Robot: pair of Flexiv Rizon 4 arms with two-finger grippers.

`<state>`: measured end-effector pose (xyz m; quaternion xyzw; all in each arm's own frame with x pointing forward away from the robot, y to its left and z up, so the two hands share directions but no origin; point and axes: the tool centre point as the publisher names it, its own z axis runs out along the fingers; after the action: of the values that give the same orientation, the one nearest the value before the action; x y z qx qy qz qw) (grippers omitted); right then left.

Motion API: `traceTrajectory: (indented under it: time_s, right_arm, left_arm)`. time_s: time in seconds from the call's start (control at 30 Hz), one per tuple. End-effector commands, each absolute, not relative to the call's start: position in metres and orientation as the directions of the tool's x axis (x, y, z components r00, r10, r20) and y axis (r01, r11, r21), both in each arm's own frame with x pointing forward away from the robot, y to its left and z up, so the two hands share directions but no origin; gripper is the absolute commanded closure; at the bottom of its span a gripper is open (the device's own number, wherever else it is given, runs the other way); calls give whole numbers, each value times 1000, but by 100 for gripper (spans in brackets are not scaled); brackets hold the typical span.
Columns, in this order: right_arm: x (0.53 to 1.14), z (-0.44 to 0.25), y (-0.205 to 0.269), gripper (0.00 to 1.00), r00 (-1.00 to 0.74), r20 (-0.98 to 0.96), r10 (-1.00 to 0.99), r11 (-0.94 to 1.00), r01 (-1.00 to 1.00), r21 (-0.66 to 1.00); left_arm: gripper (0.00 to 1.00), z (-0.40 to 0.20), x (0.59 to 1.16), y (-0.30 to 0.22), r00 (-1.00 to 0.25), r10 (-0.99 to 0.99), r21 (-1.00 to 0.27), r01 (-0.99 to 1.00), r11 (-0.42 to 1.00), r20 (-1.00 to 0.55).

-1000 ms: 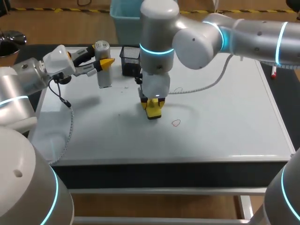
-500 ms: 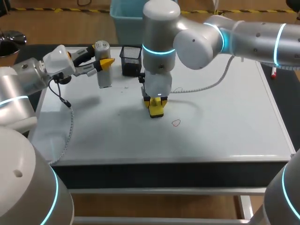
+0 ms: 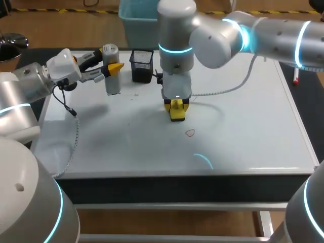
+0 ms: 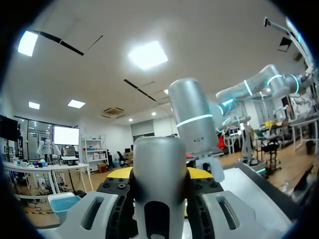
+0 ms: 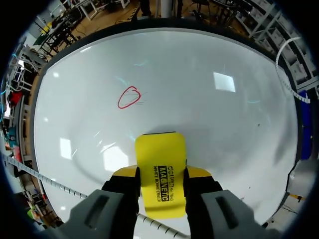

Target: Pick up the inspection probe, press it on each red-marked spot on the whiteboard one by one, put down the probe, pick up the eraser, and wipe off all the red marks.

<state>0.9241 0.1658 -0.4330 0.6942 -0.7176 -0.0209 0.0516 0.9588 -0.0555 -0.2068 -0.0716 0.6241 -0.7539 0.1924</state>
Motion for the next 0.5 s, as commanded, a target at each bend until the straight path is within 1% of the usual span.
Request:
traceTrajectory:
  time_s: [0.03, 0.2, 0.5]
  right_arm:
    - [933, -448, 149, 100, -44, 45, -998, 48, -994, 100]
    - [936, -443, 141, 100, -65, 37, -997, 68, -993, 93]
    - [936, -402, 143, 100, -59, 32, -998, 62, -993, 98]
  left_arm:
    - [100, -206, 959, -56, -915, -381, -968, 202, -147, -133]
    - [100, -206, 959, -56, -915, -381, -968, 202, -147, -133]
    - [100, -206, 959, -56, -915, -381, -968, 202, -147, -133]
